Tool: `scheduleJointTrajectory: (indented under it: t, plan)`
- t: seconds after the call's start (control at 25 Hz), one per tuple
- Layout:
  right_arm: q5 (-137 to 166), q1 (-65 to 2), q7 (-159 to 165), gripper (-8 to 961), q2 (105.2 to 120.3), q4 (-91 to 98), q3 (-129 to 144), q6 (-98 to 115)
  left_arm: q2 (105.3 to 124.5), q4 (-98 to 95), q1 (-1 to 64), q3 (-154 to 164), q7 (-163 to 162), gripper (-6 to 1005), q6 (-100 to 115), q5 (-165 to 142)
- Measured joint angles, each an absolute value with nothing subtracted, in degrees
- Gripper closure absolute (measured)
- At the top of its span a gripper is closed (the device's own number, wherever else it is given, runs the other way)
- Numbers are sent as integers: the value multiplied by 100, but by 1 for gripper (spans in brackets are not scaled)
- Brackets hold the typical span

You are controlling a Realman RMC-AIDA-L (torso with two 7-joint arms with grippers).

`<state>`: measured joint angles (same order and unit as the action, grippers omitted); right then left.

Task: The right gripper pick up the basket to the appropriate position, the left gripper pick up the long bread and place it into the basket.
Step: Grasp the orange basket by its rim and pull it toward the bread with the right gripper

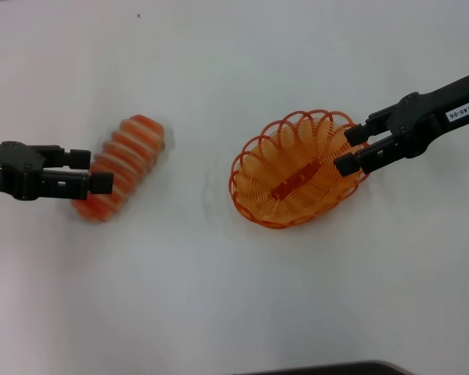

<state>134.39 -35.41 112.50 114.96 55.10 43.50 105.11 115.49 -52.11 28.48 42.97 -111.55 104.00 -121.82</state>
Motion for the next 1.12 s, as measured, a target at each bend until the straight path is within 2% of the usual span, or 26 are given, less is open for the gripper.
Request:
scheduleJointTrajectory:
  t: [0.6,0.68,0.84,0.92,1.0,1.12]
  plan:
    - [13227,-3614,11440,148,11472,5645,4160,10449,11557,-5213,2848,4289,-11172,112,10452,-12182]
    - [13087,-3749,11748,147,11410,5719,4015,10303,11557,-5217,2848,4291,-11172,114,10452,-12182]
    - [13294,-4292,12938,147,11133,5760,4132,10025,11548,-5220,2854,4300,-11170,118,10450,-12181]
    - [13754,-4582,13438,147,11042,5785,4299,9972,11539,-5220,2858,4300,-11164,120,10450,-12181]
    - [14464,-4868,13792,147,11058,5876,4404,9962,11534,-5213,2858,4299,-11155,122,10446,-12181]
    - [15351,-5148,13987,147,11205,5899,4496,9943,11539,-5206,2857,4299,-11147,125,10441,-12181]
